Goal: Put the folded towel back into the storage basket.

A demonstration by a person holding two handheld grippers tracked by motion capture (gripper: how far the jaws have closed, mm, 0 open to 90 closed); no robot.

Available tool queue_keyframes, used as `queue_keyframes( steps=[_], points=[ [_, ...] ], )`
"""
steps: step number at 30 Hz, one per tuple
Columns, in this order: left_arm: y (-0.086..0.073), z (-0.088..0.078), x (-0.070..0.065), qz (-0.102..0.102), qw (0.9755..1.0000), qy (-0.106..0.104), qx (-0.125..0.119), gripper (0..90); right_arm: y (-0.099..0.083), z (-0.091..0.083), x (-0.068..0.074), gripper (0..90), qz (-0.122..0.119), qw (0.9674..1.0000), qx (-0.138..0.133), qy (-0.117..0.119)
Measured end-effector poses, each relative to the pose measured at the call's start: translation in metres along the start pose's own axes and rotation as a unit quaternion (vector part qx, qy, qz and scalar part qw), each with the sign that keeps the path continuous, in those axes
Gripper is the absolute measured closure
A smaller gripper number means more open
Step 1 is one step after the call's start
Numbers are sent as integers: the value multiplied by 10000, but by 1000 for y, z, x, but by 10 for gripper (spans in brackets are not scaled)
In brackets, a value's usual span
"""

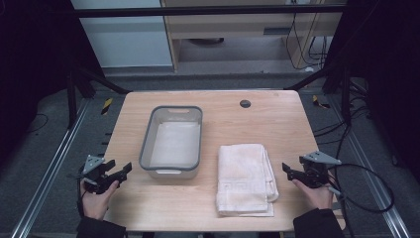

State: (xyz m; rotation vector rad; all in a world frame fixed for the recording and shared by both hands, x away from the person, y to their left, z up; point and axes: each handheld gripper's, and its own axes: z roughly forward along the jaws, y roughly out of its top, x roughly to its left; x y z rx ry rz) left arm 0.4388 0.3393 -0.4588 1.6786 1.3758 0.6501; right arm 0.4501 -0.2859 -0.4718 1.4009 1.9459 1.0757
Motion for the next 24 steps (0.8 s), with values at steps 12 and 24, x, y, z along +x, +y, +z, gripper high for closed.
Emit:
queue_keyframes(
  steps=[12, 24],
  points=[
    [12, -10, -8, -164, 9990, -251, -329, 334, 13, -9, 9, 335, -196, 9996, -216, 12],
    [36, -15, -20, -2, 9979, -378, -517, 337, 37, -14, 5, 380, -152, 9990, -391, 160]
  ],
)
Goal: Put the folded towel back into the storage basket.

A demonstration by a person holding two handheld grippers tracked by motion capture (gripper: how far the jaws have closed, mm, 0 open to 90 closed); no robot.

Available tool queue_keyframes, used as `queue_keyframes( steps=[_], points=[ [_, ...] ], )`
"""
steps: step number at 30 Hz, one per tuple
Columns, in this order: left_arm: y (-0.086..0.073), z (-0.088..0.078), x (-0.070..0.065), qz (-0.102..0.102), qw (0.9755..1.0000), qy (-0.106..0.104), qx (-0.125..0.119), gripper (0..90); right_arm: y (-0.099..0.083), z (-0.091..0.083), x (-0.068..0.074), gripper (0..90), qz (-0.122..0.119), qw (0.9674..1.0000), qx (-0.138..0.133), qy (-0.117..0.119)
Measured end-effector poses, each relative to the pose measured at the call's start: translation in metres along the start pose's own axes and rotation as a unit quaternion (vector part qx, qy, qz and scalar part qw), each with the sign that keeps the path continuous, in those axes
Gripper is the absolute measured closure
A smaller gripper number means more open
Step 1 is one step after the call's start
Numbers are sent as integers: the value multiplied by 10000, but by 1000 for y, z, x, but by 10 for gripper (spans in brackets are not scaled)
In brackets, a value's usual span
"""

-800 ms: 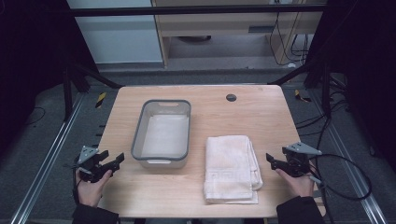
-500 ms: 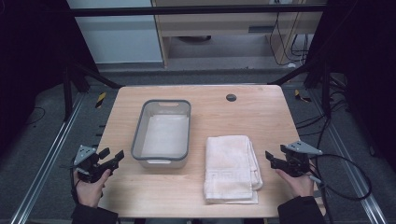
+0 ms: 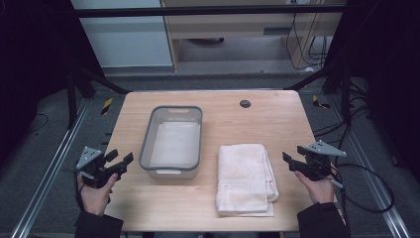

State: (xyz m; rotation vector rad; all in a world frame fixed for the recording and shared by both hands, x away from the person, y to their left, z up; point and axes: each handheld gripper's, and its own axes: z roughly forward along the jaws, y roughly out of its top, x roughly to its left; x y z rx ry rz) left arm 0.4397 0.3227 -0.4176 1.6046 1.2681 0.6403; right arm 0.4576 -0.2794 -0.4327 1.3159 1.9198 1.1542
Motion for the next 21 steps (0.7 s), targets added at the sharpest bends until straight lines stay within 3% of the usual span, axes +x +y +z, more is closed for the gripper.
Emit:
queue_keyframes(
  steps=[10, 21],
  points=[
    [17, 4, -36, 261, 9989, -367, -100, 359, 22, -2, 6, 372, 47, 9995, -160, 254],
    [29, 17, -85, 600, 9949, -812, -84, 376, 39, 2, 14, 351, 22, 9986, -237, 468]
  ],
)
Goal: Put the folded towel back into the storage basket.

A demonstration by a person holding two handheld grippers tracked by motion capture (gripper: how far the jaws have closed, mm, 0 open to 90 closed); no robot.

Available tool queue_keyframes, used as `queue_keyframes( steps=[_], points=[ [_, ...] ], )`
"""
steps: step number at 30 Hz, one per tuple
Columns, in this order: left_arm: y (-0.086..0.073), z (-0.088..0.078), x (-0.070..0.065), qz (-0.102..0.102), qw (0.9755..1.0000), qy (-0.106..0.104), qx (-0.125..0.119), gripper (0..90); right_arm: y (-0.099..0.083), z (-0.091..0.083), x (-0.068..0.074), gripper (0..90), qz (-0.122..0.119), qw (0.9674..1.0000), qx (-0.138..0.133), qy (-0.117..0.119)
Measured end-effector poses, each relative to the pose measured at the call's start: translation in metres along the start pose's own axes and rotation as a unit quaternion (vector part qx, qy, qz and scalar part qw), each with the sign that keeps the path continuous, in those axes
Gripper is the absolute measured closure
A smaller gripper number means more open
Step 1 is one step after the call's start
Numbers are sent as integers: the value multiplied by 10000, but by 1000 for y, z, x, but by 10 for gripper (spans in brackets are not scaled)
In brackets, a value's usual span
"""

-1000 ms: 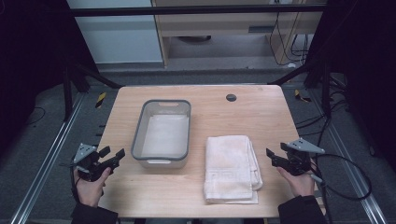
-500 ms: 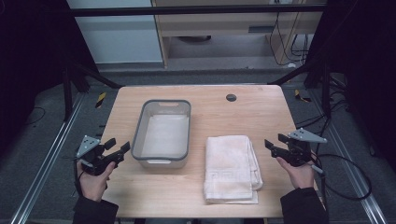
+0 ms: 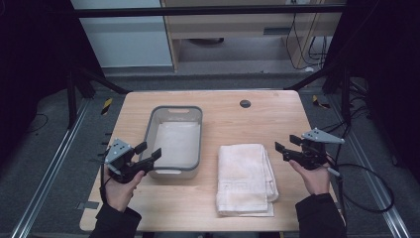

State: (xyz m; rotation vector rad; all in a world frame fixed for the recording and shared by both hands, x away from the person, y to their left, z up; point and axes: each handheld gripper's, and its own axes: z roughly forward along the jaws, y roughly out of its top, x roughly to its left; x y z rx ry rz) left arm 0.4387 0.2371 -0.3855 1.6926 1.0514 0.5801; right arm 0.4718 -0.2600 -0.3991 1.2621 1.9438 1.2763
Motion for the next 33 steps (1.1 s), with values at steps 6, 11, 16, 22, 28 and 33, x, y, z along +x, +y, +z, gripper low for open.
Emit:
queue_keyframes(
  steps=[6, 11, 16, 22, 28, 33],
  points=[
    [1, 9, -21, 160, 9995, -256, 20, 386, 6, 5, 4, 344, 37, 9999, 18, 120],
    [3, 18, -37, 228, 9988, -429, 20, 391, 9, 10, 7, 331, 99, 9997, 39, 205],
    [3, 26, -50, 327, 9979, -547, 86, 385, 13, 14, 11, 329, 95, 9996, 26, 265],
    [-2, 38, -66, 506, 9962, -662, 239, 383, 15, 18, 13, 337, 75, 9995, 71, 297],
    [-5, 49, -84, 631, 9942, -807, 338, 383, 16, 22, 15, 337, 67, 9994, 96, 341],
    [-7, 56, -96, 665, 9928, -907, 409, 385, 14, 25, 17, 327, 12, 9992, 177, 357]
  ],
)
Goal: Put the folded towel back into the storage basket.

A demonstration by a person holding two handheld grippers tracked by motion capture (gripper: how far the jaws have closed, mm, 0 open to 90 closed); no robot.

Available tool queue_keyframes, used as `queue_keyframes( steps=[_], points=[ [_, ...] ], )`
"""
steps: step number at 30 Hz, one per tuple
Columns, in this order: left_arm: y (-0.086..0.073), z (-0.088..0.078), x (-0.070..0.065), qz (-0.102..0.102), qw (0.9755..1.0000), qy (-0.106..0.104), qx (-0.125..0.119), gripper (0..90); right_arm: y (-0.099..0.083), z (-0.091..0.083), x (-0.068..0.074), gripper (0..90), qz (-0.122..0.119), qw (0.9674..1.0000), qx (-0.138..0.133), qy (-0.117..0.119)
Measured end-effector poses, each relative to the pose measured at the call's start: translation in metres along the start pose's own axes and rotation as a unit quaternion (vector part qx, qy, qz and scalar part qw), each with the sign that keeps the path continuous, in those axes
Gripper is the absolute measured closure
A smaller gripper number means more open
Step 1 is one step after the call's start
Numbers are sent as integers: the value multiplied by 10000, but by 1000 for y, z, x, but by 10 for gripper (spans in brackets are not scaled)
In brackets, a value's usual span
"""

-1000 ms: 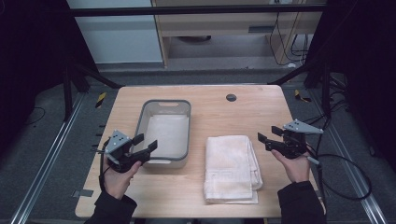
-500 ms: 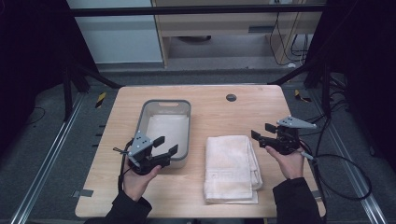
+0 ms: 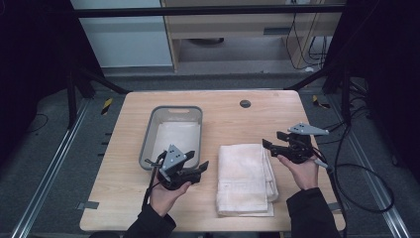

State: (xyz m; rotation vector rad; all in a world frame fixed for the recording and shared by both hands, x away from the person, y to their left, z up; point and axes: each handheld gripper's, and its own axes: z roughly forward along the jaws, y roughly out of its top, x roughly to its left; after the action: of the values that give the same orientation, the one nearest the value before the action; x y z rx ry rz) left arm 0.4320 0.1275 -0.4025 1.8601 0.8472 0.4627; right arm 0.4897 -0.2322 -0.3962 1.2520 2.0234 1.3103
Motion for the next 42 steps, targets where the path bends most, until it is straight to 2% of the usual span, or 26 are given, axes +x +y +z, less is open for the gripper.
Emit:
queue_keyframes(
  steps=[5, 14, 15, 20, 24, 37, 42],
  points=[
    [-1, 8, -11, 61, 9998, -170, 102, 410, -2, 2, 1, 312, -12, 10000, -9, 37],
    [-7, 19, -25, 172, 9991, -279, 278, 427, -10, 3, 1, 286, -88, 9999, -51, 43],
    [-7, 20, -27, 197, 9989, -295, 313, 426, -12, 6, 1, 281, 5, 10000, -30, 88],
    [-13, 28, -35, 226, 9978, -421, 459, 419, -17, 13, -2, 270, 17, 9999, 120, 48],
    [-19, 33, -40, 273, 9969, -426, 597, 416, -21, 19, -3, 260, 75, 9997, 230, 38],
    [-41, 49, -47, 353, 9930, -440, 1034, 372, -30, 37, 2, 216, -57, 9985, 537, 14],
    [-47, 57, -48, 370, 9914, -425, 1182, 357, -33, 43, 2, 207, -25, 9980, 620, 70]
  ],
)
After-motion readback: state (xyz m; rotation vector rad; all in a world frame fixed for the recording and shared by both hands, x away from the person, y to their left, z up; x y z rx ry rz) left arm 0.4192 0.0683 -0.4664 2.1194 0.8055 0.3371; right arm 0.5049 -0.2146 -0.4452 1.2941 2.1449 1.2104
